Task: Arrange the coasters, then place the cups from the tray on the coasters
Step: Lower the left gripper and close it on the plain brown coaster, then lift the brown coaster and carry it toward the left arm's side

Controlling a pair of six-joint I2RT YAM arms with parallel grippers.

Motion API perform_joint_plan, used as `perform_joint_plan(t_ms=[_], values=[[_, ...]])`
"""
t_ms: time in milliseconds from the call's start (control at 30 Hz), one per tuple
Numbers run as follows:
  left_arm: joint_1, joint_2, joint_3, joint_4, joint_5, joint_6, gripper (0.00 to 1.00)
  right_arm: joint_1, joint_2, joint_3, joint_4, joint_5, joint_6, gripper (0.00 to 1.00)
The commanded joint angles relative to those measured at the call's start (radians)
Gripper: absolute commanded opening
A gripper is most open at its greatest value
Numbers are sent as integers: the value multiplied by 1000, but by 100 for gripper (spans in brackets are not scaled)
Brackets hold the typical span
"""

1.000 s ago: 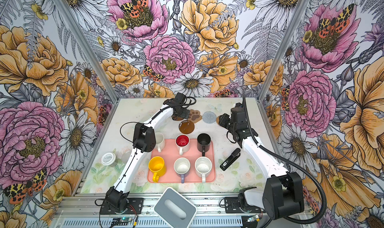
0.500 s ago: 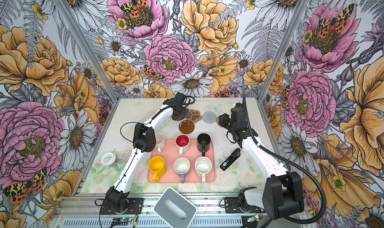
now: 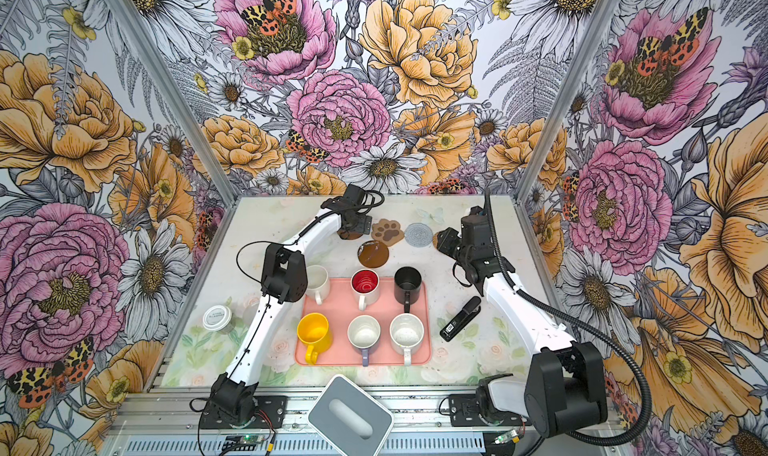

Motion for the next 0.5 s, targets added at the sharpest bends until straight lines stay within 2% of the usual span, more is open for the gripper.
perform_joint_plan(t_ms=[0, 467], values=[[40, -13, -75, -64, 39, -34, 97, -4, 7, -3, 37, -11, -2, 40], [89, -115, -287, -59, 19, -66, 95, -4, 4, -4, 37, -25, -2, 39]])
